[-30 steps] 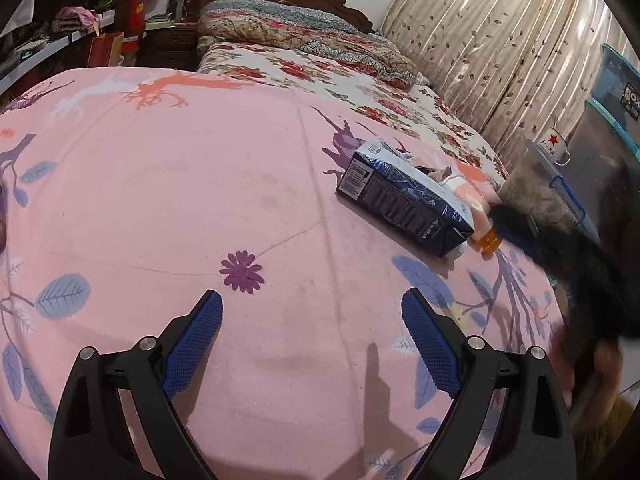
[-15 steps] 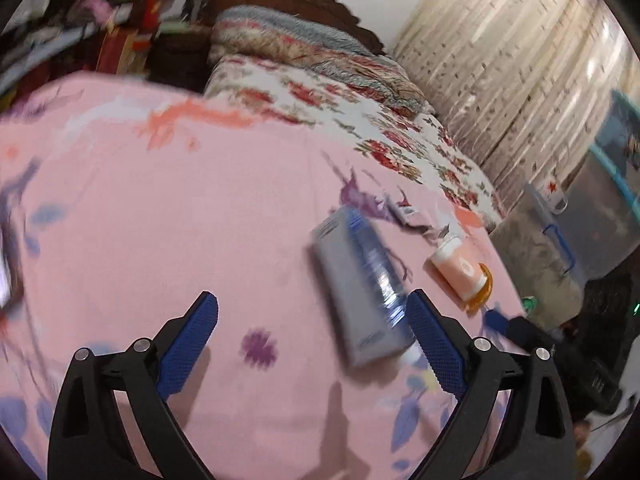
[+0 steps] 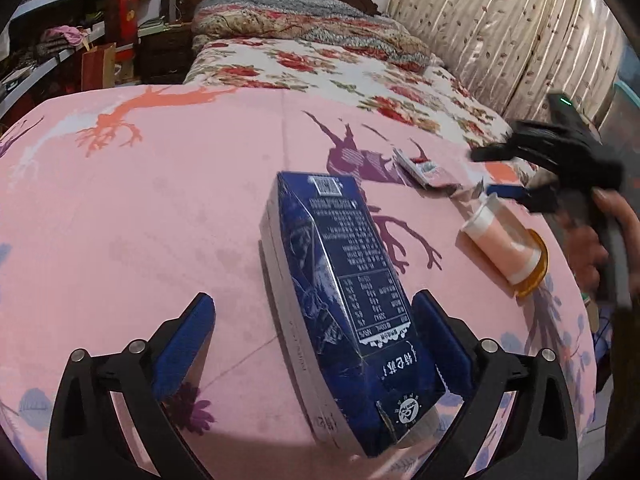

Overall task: Collect trash
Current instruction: 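Grasp the blue milk carton with the left tool while the right tool grasps the red-white wrapper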

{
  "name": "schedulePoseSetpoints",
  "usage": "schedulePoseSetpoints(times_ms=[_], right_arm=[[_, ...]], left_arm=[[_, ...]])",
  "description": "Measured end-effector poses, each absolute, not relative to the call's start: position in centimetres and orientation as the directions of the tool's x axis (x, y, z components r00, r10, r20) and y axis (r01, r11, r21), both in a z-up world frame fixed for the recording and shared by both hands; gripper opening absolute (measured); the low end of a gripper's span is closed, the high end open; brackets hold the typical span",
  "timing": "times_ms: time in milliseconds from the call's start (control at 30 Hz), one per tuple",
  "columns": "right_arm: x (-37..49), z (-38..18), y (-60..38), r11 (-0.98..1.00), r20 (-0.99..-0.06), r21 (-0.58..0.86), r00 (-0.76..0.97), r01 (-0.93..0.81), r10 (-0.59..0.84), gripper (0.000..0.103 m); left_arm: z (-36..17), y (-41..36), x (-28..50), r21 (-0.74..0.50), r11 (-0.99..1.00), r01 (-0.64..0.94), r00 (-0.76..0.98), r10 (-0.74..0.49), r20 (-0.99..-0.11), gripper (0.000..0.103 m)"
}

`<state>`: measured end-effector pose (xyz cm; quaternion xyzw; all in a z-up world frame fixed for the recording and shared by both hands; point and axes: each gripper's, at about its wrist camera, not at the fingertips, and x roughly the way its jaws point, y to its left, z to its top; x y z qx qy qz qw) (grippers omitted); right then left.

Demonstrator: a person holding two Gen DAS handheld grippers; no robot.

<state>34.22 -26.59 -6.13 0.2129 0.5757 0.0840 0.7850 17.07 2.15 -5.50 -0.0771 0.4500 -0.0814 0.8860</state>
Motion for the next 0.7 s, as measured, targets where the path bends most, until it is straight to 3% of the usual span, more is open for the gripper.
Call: schedulePoseSetpoints(times_ms=[133, 200, 267, 400, 700], right_arm=[[36.0, -7.3, -24.0, 0.915, -0.889, 0.401, 0.256, 0.037, 0.380, 0.069], [36.0, -7.3, -21.9, 0.940, -0.910, 0.339, 0.241, -0.042, 0.339, 0.037], [35.6, -7.2, -20.2, 0.951, -0.924, 0.291, 0.229, -0.099, 0.307, 0.014], [33.4, -5.2, -16.5, 0.944, -0.912, 0.238, 0.281, -0.230, 0.298, 0.012], [23.3, 0.2, -15.0, 0.920, -0.826, 0.246, 0.431, -0.306, 0.365, 0.012]], left_arm=[[-5.6, 2.2, 17.3, -0.221, 0.971, 0.090, 0.581, -0.232, -0.781, 0.092], [-5.5, 2.3, 17.2, -0.246, 0.964, 0.104, 0.585, -0.259, -0.769, 0.084], [-5.3, 2.1, 16.9, -0.257, 0.958, 0.130, 0.594, -0.283, -0.753, 0.070], [-4.9, 1.3, 16.2, -0.203, 0.968, 0.147, 0.629, -0.250, -0.736, 0.059], [-4.8, 3.4, 16.1, -0.357, 0.919, 0.168, 0.606, -0.382, -0.698, 0.053]])
